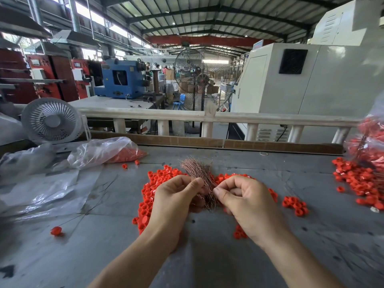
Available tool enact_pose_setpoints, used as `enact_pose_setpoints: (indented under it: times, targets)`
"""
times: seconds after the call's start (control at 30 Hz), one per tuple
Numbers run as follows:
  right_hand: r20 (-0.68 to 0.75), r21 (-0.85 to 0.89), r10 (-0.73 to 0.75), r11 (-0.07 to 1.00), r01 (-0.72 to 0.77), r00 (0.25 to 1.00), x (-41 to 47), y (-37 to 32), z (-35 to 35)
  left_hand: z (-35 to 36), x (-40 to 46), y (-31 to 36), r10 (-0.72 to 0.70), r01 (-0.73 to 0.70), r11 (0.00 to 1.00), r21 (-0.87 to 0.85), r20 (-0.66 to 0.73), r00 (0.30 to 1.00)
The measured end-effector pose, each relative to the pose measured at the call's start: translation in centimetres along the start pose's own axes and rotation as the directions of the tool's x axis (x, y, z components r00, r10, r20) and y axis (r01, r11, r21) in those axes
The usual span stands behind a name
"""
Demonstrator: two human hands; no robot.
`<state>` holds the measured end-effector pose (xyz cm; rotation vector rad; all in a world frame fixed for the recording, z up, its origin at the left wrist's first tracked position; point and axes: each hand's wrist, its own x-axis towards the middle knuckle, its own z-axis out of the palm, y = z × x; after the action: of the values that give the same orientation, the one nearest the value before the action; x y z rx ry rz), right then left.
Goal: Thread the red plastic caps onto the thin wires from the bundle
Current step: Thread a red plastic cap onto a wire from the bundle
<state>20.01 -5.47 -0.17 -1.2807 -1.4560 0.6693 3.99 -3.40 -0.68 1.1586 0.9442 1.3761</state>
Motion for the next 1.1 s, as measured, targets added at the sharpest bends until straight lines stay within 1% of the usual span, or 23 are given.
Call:
enact_pose_setpoints:
  times: [0.07, 0.13, 0.23, 0.3, 0.43, 0.53, 0.6, 0.67, 0.8, 0.87, 0.97, 1.1]
  targets:
    - [-0.014, -0.061, -0.028, 0.998, 0.027, 1.000, -0.1, 0.0, 0.0, -0.1, 0.1, -0.2, 0.068, -0.062, 0.988, 0.141, -0.037, 0.997]
    - [-0.018, -0.137, -0.058, 0.989, 0.055, 0.998, -0.3, -0.1, 0.1, -0.2, 0.1, -0.4, 0.126, -0.111, 0.963, 0.245, -0.047, 0.991]
    - [-0.019, -0.227, -0.096, 0.970, 0.089, 0.995, -0.5, -0.2, 0.2, -0.3, 0.1, -0.5, 0.172, -0.148, 0.935, 0.322, -0.048, 0.984]
    - [-0.019, -0.268, -0.116, 0.958, 0.107, 0.993, -0.5, -0.2, 0.2, -0.3, 0.1, -0.4, 0.143, -0.124, 0.948, 0.293, -0.044, 0.989]
    - [-0.003, -0.262, -0.125, 0.957, 0.120, 0.992, -0.5, -0.3, 0.1, -0.2, 0.0, 0.0, 0.014, -0.012, 0.997, 0.082, -0.021, 1.000]
    - [0.012, -0.223, -0.114, 0.968, 0.114, 0.993, -0.4, -0.5, -0.1, -0.1, 0.1, 0.3, -0.097, 0.100, 0.990, -0.097, 0.035, 0.995]
    - [0.017, -0.198, -0.110, 0.974, 0.111, 0.994, -0.4, -0.6, -0.2, -0.1, 0.2, 0.4, -0.150, 0.162, 0.971, -0.177, 0.079, 0.986]
    - [0.018, -0.176, -0.105, 0.979, 0.106, 0.994, -0.5, -0.8, -0.2, -0.1, 0.2, 0.4, -0.159, 0.174, 0.966, -0.192, 0.092, 0.983]
    - [0.023, -0.164, -0.095, 0.982, 0.098, 0.995, -0.6, -1.0, -0.2, -0.2, 0.2, 0.3, -0.087, 0.091, 0.986, -0.141, 0.030, 0.996]
    - [0.024, -0.155, -0.086, 0.984, 0.089, 0.996, -0.6, -1.2, -0.2, -0.2, 0.2, 0.4, -0.069, 0.071, 0.990, -0.119, 0.020, 0.997]
    - [0.029, -0.141, -0.072, 0.987, 0.076, 0.997, -0.7, -1.4, -0.3, -0.2, 0.2, 0.4, -0.071, 0.074, 0.991, -0.108, 0.028, 0.997]
    - [0.037, -0.131, -0.057, 0.989, 0.062, 0.998, -0.7, -1.5, -0.3, -0.2, 0.3, 0.6, -0.114, 0.122, 0.978, -0.168, 0.057, 0.992]
